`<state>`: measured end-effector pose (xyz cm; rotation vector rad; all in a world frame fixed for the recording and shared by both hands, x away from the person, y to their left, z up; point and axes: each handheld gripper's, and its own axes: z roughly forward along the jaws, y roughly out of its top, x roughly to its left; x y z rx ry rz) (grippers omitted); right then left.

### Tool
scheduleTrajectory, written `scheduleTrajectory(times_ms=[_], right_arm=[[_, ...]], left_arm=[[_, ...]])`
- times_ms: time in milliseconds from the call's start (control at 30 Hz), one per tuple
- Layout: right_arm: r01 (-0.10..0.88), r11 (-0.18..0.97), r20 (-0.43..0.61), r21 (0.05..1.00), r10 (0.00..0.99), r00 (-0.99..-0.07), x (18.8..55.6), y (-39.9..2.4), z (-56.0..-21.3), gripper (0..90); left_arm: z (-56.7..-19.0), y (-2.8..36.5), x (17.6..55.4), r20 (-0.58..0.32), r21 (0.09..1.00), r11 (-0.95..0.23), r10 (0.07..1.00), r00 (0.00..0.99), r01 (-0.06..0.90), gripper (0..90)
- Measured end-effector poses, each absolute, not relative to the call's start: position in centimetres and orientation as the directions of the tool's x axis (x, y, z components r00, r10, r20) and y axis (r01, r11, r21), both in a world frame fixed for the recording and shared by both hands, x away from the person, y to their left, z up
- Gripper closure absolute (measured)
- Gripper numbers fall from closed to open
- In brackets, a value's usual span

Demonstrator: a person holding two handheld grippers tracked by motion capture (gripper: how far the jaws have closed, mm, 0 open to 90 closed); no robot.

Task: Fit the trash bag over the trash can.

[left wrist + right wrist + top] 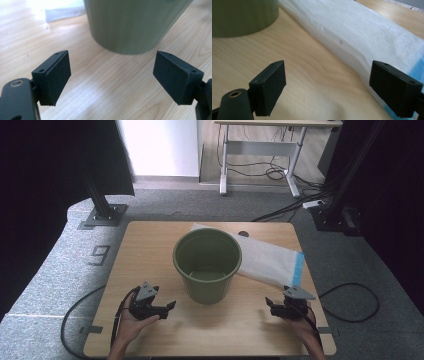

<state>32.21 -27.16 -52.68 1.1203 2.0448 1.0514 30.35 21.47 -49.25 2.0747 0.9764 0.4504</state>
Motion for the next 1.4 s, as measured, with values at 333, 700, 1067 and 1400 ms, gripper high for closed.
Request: scheduleTrajectory(times_ms=[333, 700, 1067, 1400], right_arm=[[0.449, 0.366, -0.097, 0.815, 0.851, -0.517, 39.4, -22.9, -51.3, 20.9], [0.502, 0.441, -0.134, 0.744, 0.834, -0.535, 43.8, -19.4, -53.6, 44.8], [0.578, 0.358, -0.027, 0.733, 0.865, -0.501, 44.4, -21.2, -54.2, 79.6], [0.584, 0.378, -0.047, 0.718, 0.864, -0.501, 42.3, -22.6, -53.6, 88.7]], left_arm=[[-51.5, 22.5, 29.8, 0.011, 0.723, -0.416, 0.805, 0.594, 0.551, 14.7], [-51.7, 24.2, 29.6, -0.029, 0.733, -0.365, 0.826, 0.562, 0.574, 14.7], [-52.1, 24.3, 30.1, 0.017, 0.715, -0.409, 0.822, 0.570, 0.568, 14.8], [-52.3, 25.0, 30.2, 0.006, 0.711, -0.391, 0.834, 0.551, 0.584, 15.0]])
